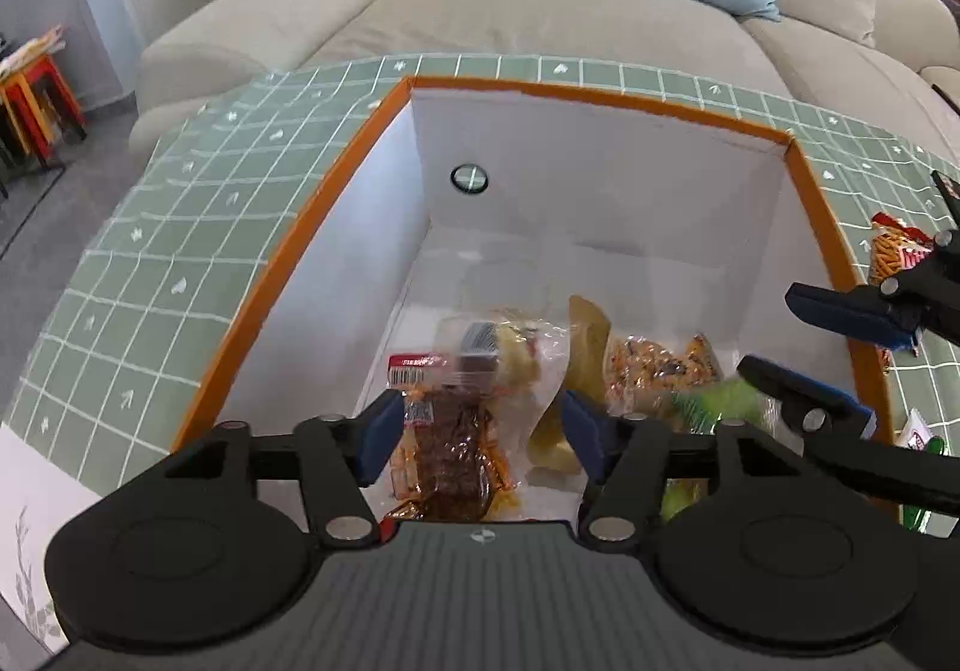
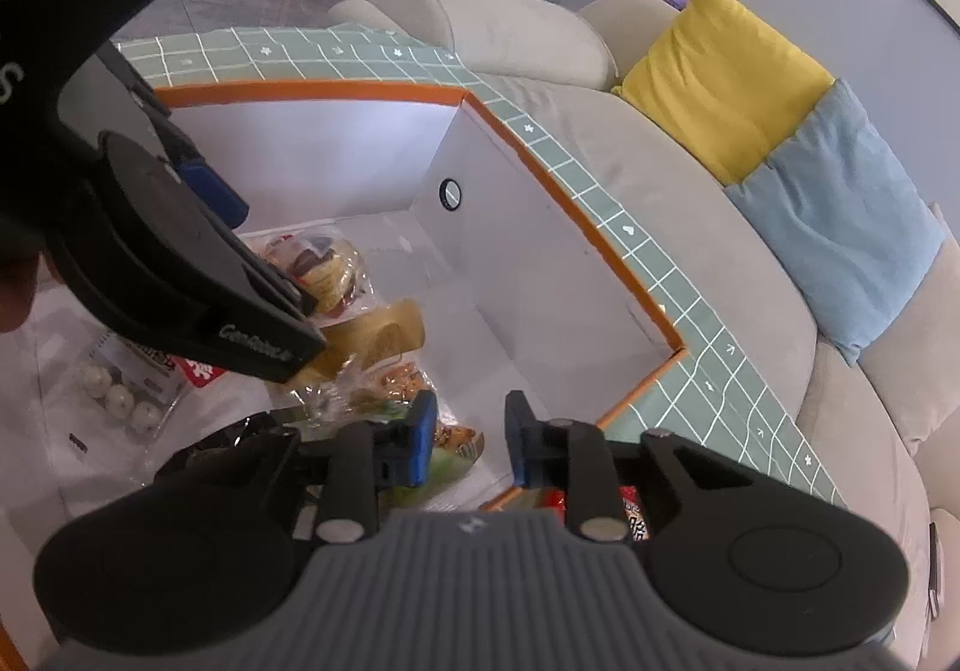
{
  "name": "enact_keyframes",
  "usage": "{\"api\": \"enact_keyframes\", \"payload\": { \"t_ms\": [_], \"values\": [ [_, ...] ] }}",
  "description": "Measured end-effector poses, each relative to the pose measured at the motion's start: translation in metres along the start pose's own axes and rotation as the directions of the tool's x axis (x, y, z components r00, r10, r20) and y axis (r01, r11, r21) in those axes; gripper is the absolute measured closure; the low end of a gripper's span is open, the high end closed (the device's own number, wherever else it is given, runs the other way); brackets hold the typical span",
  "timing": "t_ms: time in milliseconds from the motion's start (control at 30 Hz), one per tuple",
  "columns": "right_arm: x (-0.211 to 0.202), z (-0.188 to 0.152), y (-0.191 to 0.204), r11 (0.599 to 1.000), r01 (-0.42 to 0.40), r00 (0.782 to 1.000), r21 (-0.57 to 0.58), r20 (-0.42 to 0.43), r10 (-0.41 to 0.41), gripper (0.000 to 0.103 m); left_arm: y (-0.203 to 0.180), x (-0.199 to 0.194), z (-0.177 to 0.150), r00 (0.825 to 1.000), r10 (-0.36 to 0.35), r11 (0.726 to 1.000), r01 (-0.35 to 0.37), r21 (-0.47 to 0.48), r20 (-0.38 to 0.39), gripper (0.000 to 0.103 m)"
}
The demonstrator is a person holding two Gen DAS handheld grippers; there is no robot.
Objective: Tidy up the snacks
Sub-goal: 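Open the left tool inside the box while the right tool releases the green bag, then move both tools back over the remaining snacks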
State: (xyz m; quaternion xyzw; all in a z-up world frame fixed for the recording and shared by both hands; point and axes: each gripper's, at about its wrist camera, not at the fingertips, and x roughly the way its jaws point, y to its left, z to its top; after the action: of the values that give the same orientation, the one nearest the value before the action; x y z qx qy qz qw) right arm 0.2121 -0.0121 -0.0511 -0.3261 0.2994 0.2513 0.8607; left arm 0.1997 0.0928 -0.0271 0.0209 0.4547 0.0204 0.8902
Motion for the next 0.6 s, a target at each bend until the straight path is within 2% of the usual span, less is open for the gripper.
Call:
{"api": "enact_keyframes", "payload": {
  "t_ms": [100, 267, 433, 500, 600],
  "values": [
    [-0.007, -0.001, 0.0, 1.0, 0.013, 1.0, 0.002, 0.021, -0.013, 0.068, -0.001, -0.004, 0.0, 1.0, -0.005, 1.0, 0.005, 0.011, 0.025, 0.029],
    [-0.023, -0.005, -0.004, 0.998, 0.045, 0.997, 0.034, 0.058, -0.047, 0.063, -0.001, -0.014, -0.001, 0.996, -0.007, 1.0, 0.006, 0.005, 0.087, 0.029],
    [-0.049, -0.017, -0.018, 0.984, 0.085, 0.988, 0.157, 0.114, -0.103, 0.054, 0.005, -0.034, -0.004, 0.98, -0.049, 0.997, 0.06, -0.052, 0.193, 0.029],
    [-0.061, -0.024, -0.026, 0.97, 0.091, 0.984, 0.226, 0.132, -0.123, 0.051, 0.006, -0.042, -0.006, 0.97, -0.062, 0.995, 0.079, -0.065, 0.237, 0.032],
    [-0.078, -0.037, -0.037, 0.942, 0.101, 0.977, 0.32, 0.145, -0.154, 0.045, 0.005, -0.052, -0.01, 0.953, -0.068, 0.994, 0.092, -0.067, 0.294, 0.044]
  ]
}}
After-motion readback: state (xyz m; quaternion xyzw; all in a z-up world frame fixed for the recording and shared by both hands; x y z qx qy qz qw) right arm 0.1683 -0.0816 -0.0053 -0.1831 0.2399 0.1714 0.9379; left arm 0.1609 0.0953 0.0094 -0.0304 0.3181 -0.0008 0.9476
